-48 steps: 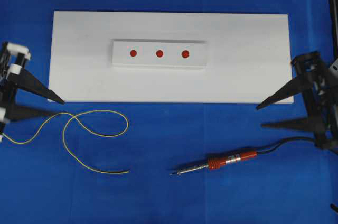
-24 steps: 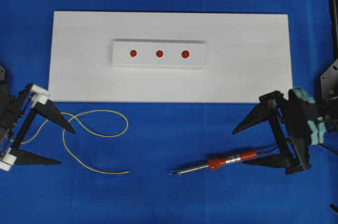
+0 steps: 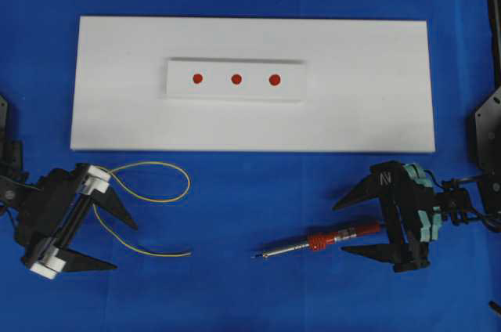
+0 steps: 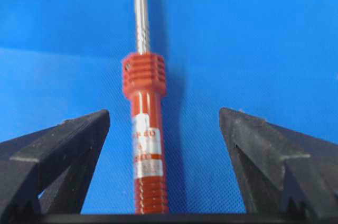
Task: Touch the tip of the soldering iron to the tip of the solder at the mark.
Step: 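Move left gripper to the yellow solder wire, right gripper to the red iron, then close the left gripper on the solder wire and the right on the iron handle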
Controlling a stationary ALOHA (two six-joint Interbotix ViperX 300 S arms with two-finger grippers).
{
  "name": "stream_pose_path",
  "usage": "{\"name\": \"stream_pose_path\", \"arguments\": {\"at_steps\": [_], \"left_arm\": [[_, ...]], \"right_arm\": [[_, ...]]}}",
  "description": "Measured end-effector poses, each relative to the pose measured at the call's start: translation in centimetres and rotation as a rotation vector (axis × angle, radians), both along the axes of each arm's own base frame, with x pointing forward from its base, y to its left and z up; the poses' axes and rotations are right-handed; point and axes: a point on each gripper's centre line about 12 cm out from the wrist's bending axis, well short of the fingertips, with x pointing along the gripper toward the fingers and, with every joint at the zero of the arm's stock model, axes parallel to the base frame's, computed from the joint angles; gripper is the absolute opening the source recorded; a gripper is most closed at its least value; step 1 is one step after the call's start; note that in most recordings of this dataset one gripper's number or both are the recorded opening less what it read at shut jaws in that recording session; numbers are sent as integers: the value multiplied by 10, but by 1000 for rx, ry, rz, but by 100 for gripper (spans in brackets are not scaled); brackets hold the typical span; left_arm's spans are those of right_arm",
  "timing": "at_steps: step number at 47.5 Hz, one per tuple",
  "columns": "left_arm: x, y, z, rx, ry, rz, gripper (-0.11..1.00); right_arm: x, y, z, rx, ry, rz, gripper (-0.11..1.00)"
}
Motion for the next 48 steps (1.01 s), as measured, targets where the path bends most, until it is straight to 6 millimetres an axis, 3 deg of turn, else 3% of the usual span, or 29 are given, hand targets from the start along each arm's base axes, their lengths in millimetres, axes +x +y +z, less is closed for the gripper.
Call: {"name": "stream_pose_path", "arguments": {"at_steps": [15, 26, 31, 43, 48], "left_arm": [[16, -10, -39, 53, 100, 5, 78], [18, -13, -42, 67, 130, 0, 70], [18, -13, -43, 69, 132, 1, 61], [15, -15, -45, 86, 156, -12, 24], [15, -15, -46, 93, 164, -13, 7]], "right_arm": [[1, 3, -17, -28, 26, -17, 84], [2, 3, -19, -39, 25, -13, 80], [3, 4, -22, -45, 27, -13, 67], [6, 11, -24, -79, 17, 46, 9], [6, 13, -24, -82, 10, 66, 6]]}}
